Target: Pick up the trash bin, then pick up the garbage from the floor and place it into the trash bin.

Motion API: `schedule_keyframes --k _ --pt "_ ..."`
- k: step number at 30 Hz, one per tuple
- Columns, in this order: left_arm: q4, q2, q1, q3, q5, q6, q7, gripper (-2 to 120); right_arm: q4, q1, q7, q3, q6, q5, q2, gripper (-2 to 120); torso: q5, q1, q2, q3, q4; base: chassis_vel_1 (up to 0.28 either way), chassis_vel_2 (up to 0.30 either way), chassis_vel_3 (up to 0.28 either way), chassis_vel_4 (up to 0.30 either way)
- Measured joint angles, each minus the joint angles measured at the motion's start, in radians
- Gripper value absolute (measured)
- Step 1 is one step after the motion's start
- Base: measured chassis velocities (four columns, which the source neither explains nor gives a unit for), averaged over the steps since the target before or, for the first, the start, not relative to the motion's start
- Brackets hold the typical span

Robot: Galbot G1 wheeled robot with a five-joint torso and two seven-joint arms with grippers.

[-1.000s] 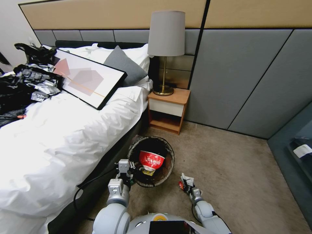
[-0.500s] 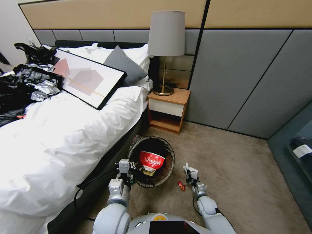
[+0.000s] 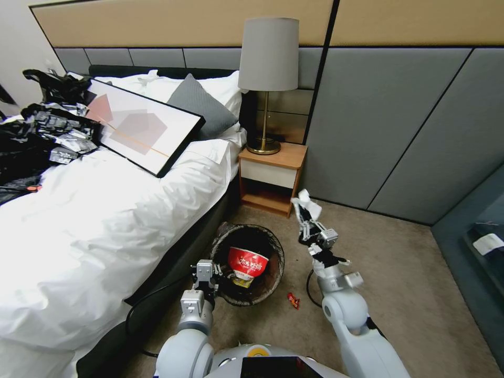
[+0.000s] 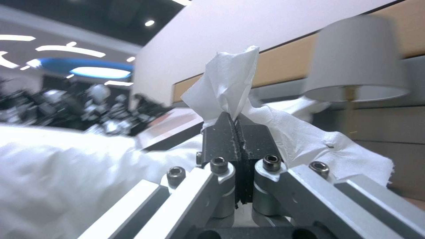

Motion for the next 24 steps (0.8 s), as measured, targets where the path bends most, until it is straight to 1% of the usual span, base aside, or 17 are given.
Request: schedule_keyframes --k 5,12,24 --pt "0.003 -0.001 0.001 0.007 0.007 0.000 0.001 0 -0.044 -0.013 -0.001 -0.061 0.010 -0.049 -0.009 0 0.0000 0.000 0.000 0.000 0.0001 0.000 0.000 0.000 0.000" --pt "0.003 -0.002 0.005 0.009 0.013 0.000 0.003 0 -0.094 -0.027 0.016 -0.125 0.007 -0.055 0.003 0 0.0000 0.000 0.000 0.000 0.0001 0.000 0.000 0.000 0.000" --pt "0.002 -0.003 0.003 0.013 0.014 0.000 0.004 0 -0.194 -0.030 0.023 -0.153 0.019 -0.071 0.018 0 0.0000 0.000 0.000 0.000 0.0001 0.000 0.000 0.000 0.000"
